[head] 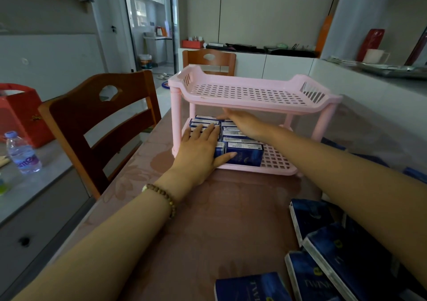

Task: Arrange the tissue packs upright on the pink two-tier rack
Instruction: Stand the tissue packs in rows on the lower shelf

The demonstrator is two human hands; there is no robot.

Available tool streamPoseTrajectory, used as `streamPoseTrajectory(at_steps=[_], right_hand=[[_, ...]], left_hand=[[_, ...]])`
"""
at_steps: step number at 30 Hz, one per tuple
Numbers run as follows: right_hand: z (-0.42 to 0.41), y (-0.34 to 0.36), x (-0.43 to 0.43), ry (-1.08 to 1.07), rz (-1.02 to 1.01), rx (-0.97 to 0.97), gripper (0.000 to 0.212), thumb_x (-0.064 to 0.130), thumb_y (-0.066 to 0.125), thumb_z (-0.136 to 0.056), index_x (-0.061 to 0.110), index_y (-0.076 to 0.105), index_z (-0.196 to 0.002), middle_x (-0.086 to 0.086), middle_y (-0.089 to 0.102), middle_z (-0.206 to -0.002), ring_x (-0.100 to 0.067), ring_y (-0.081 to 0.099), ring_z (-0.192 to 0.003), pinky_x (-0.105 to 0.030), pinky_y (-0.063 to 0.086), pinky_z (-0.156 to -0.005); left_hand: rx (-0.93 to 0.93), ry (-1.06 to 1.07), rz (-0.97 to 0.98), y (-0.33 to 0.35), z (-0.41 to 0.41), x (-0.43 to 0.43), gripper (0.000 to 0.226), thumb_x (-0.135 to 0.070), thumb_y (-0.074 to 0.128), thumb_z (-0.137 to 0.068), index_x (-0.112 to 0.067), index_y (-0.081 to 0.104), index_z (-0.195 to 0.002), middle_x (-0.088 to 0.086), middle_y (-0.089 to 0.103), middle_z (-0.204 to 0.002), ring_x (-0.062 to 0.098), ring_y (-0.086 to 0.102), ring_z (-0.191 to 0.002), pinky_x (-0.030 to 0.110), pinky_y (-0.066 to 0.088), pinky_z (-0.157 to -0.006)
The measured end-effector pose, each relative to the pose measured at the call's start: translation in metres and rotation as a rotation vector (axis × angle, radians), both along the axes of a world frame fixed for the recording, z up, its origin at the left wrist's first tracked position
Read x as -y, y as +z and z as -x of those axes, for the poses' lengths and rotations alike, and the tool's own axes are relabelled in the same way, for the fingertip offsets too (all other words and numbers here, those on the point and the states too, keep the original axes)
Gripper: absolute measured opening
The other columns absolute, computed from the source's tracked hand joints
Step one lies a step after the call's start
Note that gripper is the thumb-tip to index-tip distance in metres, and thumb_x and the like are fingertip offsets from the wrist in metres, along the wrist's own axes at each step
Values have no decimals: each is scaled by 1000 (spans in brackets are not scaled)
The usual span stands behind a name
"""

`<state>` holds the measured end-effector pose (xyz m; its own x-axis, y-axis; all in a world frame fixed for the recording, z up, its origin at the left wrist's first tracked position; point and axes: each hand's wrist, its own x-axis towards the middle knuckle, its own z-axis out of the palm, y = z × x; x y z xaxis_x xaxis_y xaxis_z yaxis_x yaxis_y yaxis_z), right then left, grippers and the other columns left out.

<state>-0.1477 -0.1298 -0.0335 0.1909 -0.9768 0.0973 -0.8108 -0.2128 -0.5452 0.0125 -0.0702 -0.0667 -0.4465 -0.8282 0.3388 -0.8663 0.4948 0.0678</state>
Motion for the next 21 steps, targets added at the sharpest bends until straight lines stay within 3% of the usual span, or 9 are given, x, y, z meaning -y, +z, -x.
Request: streamPoseTrajectory(at_steps=[3,8,11,14,17,21], right_hand=[[5,-3,-4,12,27,-44,53,49,15,-99,30,51,-133,1,39,-148,-20,32,-137,-47,15,-116],[6,1,-1,-9,-3,-145,59,58,7,-95,35,36,-142,2,30,-154,-23,22,-143,-53,8,-116],[4,1,0,6,-31,-160,59,58,7,-95,37,35,-142,3,29,-154,-23,22,-143,-52,8,-116],[2,1,-2,5,-1,-72,57,56,12,-96,32,34,-143,2,32,-152,-23,27,-141,-46,17,-116],[6,3,-4,-148,87,65,53,49,16,-99,24,28,-144,-4,35,-150,-27,34,-135,-38,25,-110],[10,5,-13,-138,-50,228,53,45,15,-101,17,34,-142,-8,40,-146,-26,39,-131,-30,27,-105]], left_hand=[[-19,-16,16,-1,-1,-3,82,-66,34,-87,-15,18,-149,4,20,-157,27,15,-145,41,7,-117],[-32,-52,89,1,-3,-4,93,-79,30,-76,-17,31,-145,3,37,-150,25,30,-139,42,16,-116],[-41,-59,98,1,-4,-1,82,-73,37,-81,-20,32,-145,2,39,-149,24,32,-139,41,17,-116],[-32,-97,97,0,-3,0,75,-69,36,-84,-27,30,-145,1,36,-151,23,30,-140,41,15,-116],[-34,-114,70,-1,-2,0,71,-64,41,-86,-29,27,-147,-1,31,-153,21,25,-142,40,11,-117],[-14,-99,64,-3,-3,4,72,-63,40,-87,-29,24,-148,-2,27,-155,20,22,-143,40,11,-118]])
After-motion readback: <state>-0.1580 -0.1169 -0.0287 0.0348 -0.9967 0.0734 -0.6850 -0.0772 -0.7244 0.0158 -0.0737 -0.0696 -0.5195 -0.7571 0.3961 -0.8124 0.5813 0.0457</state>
